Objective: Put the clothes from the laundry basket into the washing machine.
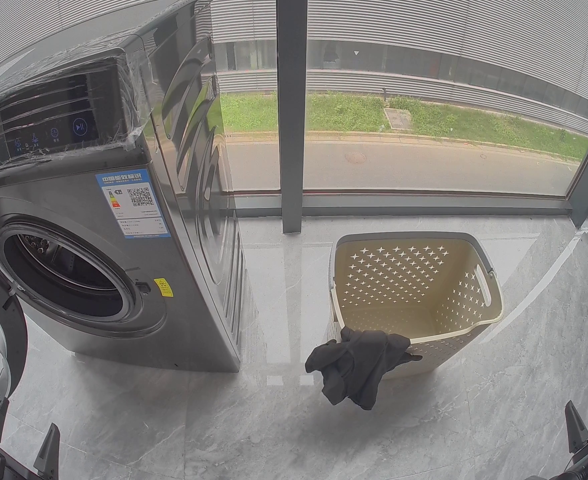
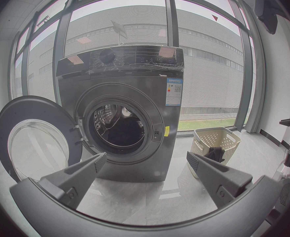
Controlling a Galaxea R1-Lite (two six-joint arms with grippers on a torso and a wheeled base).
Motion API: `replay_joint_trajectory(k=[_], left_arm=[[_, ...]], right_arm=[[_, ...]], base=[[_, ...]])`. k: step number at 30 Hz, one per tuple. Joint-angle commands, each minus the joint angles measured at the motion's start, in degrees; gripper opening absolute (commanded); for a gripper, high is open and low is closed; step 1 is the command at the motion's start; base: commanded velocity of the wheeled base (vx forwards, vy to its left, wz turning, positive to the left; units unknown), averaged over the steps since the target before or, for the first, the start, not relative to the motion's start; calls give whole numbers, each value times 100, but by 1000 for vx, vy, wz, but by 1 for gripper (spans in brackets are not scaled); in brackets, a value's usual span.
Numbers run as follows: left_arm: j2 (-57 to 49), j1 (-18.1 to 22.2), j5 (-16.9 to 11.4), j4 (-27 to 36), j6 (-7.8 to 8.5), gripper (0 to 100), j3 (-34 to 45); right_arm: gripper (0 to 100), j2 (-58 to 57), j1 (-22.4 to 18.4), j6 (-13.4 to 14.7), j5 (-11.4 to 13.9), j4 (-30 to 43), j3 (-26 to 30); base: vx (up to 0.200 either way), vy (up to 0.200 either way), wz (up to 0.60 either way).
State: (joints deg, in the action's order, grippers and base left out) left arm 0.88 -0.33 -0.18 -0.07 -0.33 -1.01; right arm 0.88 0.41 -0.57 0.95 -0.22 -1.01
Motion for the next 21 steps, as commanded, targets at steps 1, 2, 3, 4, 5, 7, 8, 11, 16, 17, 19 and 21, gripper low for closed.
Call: replay_joint_trajectory(k=[1,2,3,4,5,7,8,11,16,17,19,21], left_arm=[[-79,-2,1,-1,-2,100,101],[-79,-2,9,-1,-2,100,101],[-79,7,9,-1,-2,100,101],[-79,7,9,-1,-2,100,101],[-79,-2,9,-1,-2,100,101],[-79,-2,9,-1,-2,100,101],[-79,-2,9,-1,-2,100,101],[-79,-2,9,-1,-2,100,101],[-79,-2,9,-1,-2,100,101],[-79,-2,9,-1,-11,100,101],[-79,-2,9,-1,-11,100,101],[-79,-2,9,-1,-2,100,101]], right_arm=[[100,-9,2,-4,2,-4,101],[100,-9,2,-4,2,-4,101],[100,-9,2,-4,10,-4,101],[100,-9,2,-4,2,-4,101],[100,-9,2,-4,2,-4,101],[100,-9,2,-4,10,4,101],[100,0,-15,-4,2,-4,101],[100,0,2,5,2,-4,101],[100,-9,2,5,2,-4,101],[100,-9,2,5,2,-4,101],[100,0,2,5,2,-4,101],[100,0,-6,5,2,-4,101]], base=[[0,0,0],[0,-200,0],[0,-200,0],[0,-200,0],[0,-200,0],[0,-200,0],[0,-200,0],[0,-200,0],[0,-200,0],[0,0,0],[0,0,0],[0,0,0]])
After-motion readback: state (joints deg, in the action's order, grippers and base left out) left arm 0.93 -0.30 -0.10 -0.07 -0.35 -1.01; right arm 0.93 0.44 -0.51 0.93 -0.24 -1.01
